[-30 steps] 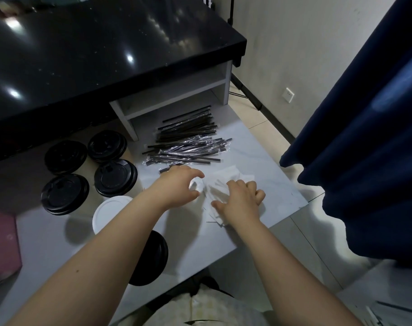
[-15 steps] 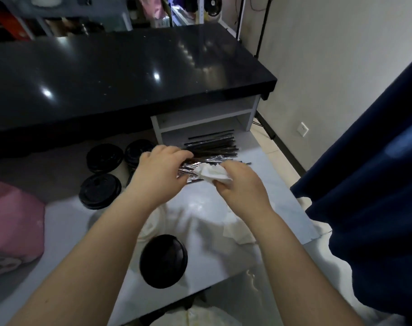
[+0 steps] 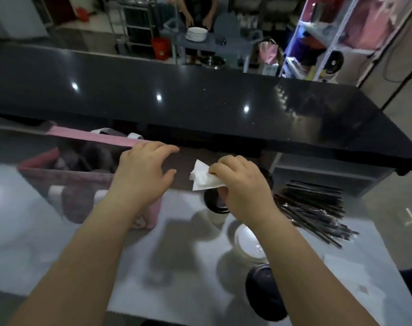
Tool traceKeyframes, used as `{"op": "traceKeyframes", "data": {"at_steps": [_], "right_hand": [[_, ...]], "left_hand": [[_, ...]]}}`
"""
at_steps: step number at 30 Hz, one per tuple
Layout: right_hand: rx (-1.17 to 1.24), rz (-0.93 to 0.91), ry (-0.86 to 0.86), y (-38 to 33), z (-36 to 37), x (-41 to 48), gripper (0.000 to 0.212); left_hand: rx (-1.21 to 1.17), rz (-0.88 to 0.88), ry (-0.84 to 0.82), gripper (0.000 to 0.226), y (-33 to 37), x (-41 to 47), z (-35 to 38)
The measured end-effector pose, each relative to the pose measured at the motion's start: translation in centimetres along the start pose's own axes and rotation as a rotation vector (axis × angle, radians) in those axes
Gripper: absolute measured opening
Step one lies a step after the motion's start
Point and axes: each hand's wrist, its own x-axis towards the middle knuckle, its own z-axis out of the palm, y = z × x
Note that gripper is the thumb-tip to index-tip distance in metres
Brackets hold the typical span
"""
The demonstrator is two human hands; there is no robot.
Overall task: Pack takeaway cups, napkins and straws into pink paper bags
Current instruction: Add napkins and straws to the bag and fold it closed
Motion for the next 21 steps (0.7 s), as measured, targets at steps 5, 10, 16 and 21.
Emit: {"op": "traceKeyframes", "data": {"at_steps": [5,10,16,21], "right_hand": [[0.295,0.079,0.12,-5.7,1.9,5.4,0.023],[0.46,0.122,0.144,-11.4,4.4,10.9,0.019],[0.357,0.126,-0.032,-16.8,8.6,15.1,0.023],[0.161,0.207,-0.277,-18.4,11.4,16.3,0.024]], "left_hand": [[-0.061,-0.016,0.037,0.05,-8.5,-1.1,-4.0],[-0.091,-0.029,0.047,0.05,-16.7,-0.7,-6.3],[-0.216,-0.05,-0.073,0.062,-24.7,0.9,-6.5],[-0.401,0.068,-0.207,0.081,-27.6,1.5,-6.2]]}}
